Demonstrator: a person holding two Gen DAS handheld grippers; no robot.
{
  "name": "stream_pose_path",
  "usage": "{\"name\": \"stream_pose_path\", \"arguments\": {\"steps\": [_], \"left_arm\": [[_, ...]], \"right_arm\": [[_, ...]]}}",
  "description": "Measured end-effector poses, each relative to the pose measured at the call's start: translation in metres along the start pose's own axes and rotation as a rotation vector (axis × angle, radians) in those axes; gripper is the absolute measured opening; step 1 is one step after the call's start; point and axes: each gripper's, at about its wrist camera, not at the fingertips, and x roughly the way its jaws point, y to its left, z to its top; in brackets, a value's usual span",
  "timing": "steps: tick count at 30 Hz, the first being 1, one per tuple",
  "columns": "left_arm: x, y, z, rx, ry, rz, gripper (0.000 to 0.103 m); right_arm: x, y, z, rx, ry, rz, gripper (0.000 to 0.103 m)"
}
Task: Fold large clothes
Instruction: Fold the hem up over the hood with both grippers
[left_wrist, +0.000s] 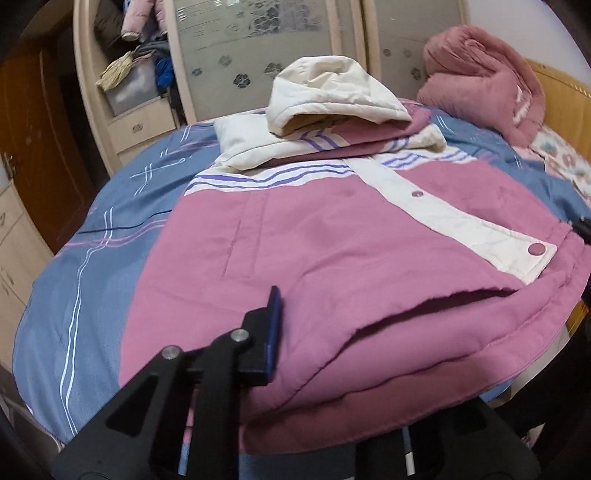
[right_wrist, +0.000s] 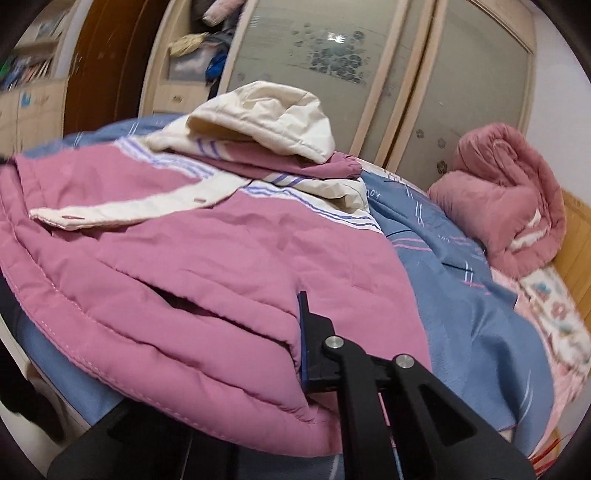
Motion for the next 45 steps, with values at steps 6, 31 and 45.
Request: {"name": "stream_pose_path", "arguments": {"steps": [6,31,45], "left_arm": [[-0.017,0.005,0.020,-0.043,-0.037,-0.005,0.016],[0.174,0.072,0.376,0.027,-0.126,0.131,0.015],[0.319,0.081,0.363,0.113,-0.068,0.276,0.101]], "right_arm": [[-0.015,-0.015,0.023,0.083,-0.073,-0.008,0.005],[0.233,-0.116,0.335,0.112,-0.119,-0.001,0.006],[0.360,-0.115,0.326,0.113,-0.016,-0.100,0.097]]}}
